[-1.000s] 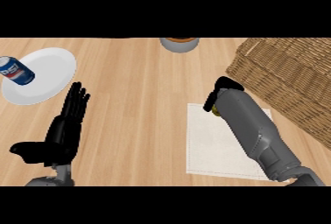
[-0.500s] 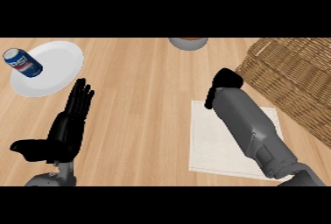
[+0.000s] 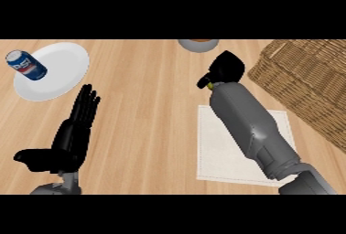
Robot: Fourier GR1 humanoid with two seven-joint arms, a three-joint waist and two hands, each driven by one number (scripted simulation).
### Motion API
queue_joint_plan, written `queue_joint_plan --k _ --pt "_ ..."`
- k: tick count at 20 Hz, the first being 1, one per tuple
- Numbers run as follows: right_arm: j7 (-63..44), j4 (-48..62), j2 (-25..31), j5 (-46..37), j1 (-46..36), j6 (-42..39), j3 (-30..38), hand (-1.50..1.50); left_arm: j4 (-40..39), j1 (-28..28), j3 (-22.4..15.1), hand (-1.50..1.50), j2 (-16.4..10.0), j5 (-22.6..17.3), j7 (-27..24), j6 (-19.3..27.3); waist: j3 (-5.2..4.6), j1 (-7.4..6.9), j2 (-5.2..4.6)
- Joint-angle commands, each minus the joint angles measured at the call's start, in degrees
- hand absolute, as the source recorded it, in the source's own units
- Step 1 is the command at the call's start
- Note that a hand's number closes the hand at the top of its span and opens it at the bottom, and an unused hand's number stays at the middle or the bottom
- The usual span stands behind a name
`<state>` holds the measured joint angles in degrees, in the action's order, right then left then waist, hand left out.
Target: Pick the pear from the placemat and place it in the basket
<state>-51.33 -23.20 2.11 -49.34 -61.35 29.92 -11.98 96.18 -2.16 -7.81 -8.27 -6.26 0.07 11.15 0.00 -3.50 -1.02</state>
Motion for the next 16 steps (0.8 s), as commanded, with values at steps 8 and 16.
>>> queue_joint_plan --k 8,16 --pt "-7.2 -9.0 -1.3 -6.4 -10.2 12.2 0.0 1.5 -0.5 1.0 3.6 0.0 -1.6 -1.2 -0.6 -0.9 -0.04 3.1 1.2" --pt "-20.0 -12.9 0.1 -11.8 -12.5 5.0 1.7 1.5 0.3 0.4 2.1 0.0 0.0 0.2 2.2 0.2 -0.04 3.65 1.28"
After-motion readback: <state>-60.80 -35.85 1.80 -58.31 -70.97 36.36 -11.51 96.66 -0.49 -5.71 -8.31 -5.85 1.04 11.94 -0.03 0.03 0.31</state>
